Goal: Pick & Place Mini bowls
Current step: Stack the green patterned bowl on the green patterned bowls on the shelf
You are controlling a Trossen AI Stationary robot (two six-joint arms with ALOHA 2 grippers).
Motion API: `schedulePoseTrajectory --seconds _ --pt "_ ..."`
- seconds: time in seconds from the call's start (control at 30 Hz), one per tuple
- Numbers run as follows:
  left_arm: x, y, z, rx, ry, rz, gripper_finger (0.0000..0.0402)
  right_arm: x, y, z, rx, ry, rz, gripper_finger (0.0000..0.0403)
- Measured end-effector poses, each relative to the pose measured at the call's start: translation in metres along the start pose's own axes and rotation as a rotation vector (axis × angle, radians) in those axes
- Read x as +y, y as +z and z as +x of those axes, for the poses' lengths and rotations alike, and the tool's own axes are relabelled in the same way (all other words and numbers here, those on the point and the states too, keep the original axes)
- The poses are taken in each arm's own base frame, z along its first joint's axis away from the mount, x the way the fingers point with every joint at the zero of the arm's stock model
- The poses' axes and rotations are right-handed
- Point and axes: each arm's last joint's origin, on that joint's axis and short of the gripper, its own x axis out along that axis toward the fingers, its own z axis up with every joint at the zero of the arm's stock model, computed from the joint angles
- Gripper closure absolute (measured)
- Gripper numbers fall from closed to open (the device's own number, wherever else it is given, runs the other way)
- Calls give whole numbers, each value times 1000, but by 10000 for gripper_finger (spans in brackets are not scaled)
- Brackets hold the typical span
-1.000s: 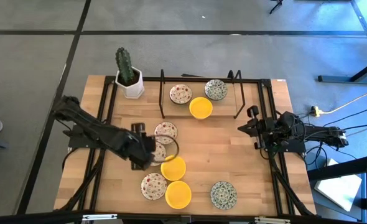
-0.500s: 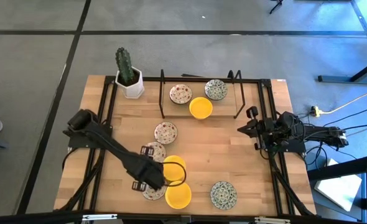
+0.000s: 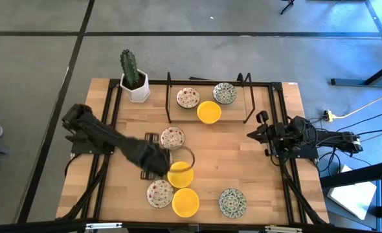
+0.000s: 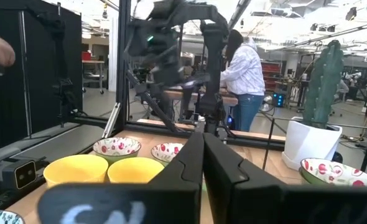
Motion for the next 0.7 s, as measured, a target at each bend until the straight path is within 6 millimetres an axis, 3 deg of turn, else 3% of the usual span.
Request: schedulePoseTrajectory --seconds 0.17,0.43,0.7 --pt "29 1 0 -50 -11 -79 225 0 -1 0 10 1 4 391" --pt "46 -14 46 51 -134 -121 223 0 -3 0 27 3 8 391" --pt "52 -22 69 80 -175 -158 229 0 -3 0 27 3 6 391"
